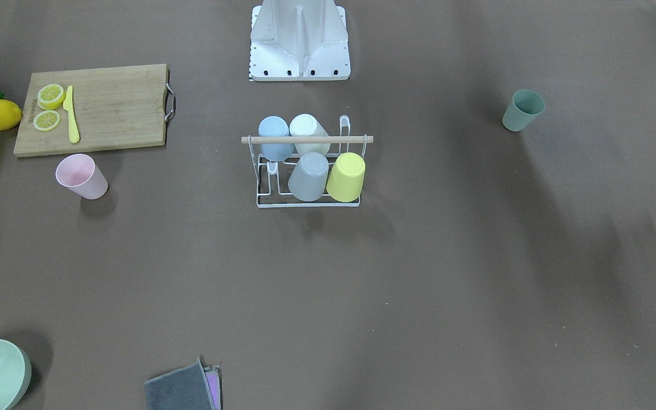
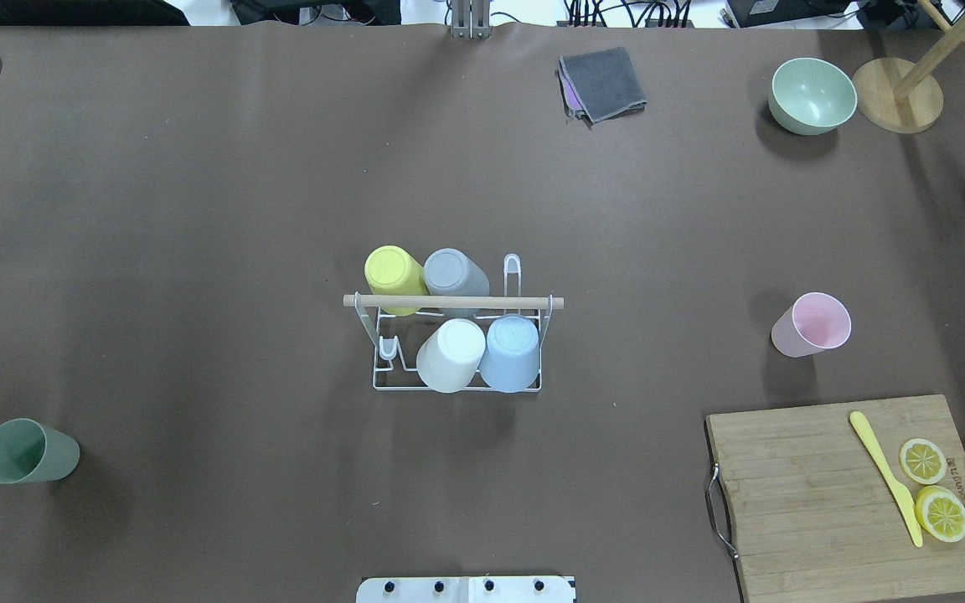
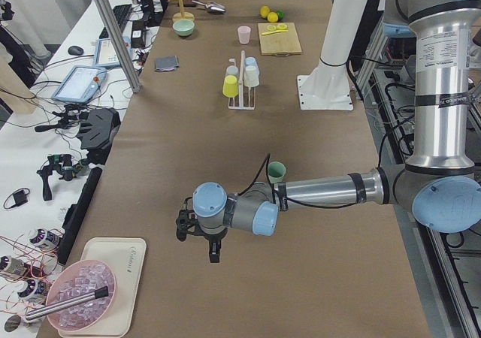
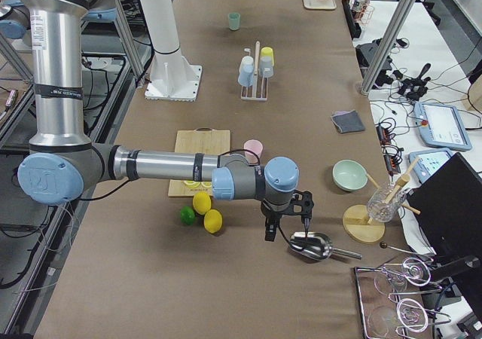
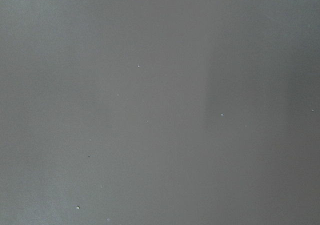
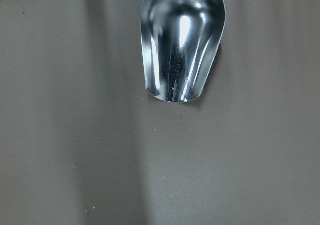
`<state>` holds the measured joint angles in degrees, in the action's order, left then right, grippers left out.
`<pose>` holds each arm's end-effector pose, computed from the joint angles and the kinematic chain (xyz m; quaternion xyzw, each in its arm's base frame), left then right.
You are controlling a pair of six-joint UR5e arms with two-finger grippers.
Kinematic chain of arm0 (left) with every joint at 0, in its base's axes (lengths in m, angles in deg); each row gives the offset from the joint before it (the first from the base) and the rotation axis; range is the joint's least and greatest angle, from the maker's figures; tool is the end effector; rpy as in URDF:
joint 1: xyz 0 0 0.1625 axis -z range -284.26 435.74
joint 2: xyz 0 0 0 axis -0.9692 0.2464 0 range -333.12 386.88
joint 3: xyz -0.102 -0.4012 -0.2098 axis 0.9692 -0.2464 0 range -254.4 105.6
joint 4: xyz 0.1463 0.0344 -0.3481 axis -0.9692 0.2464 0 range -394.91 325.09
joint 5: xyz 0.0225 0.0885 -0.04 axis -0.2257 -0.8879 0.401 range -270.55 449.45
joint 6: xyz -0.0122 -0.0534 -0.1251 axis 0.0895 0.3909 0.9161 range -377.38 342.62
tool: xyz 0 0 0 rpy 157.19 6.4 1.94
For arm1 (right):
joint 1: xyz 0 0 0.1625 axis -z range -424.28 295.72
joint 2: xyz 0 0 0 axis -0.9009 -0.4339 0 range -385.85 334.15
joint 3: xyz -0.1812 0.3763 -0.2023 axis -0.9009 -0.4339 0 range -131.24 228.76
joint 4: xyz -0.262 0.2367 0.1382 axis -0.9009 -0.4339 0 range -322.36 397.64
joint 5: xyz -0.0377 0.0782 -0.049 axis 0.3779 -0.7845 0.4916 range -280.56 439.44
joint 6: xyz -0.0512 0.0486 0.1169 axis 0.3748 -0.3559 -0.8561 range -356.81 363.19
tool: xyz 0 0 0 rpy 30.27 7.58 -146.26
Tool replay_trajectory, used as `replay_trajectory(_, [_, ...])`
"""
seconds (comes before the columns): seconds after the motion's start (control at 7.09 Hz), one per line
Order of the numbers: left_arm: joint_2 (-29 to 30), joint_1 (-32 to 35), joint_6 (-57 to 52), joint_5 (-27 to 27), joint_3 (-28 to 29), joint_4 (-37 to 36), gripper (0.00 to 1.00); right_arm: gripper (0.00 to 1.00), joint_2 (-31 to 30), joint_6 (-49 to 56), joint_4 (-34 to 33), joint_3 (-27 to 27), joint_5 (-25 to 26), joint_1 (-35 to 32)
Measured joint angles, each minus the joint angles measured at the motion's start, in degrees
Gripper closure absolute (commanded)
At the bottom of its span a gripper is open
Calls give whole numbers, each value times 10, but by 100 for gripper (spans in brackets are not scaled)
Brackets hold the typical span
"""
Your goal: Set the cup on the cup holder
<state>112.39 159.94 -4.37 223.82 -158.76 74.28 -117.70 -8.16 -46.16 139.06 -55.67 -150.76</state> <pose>0.0055 -0.4286 0.7682 0.0107 0.3833 -0.0283 0.9231 0.0091 -0.4484 0.7240 -0.0125 -0.3849 0.0474 0.9216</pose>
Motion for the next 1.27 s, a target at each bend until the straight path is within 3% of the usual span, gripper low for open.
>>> replay_trajectory(1.27, [8, 1, 3, -2, -7, 0, 2, 2, 14, -17, -14, 5, -3, 6])
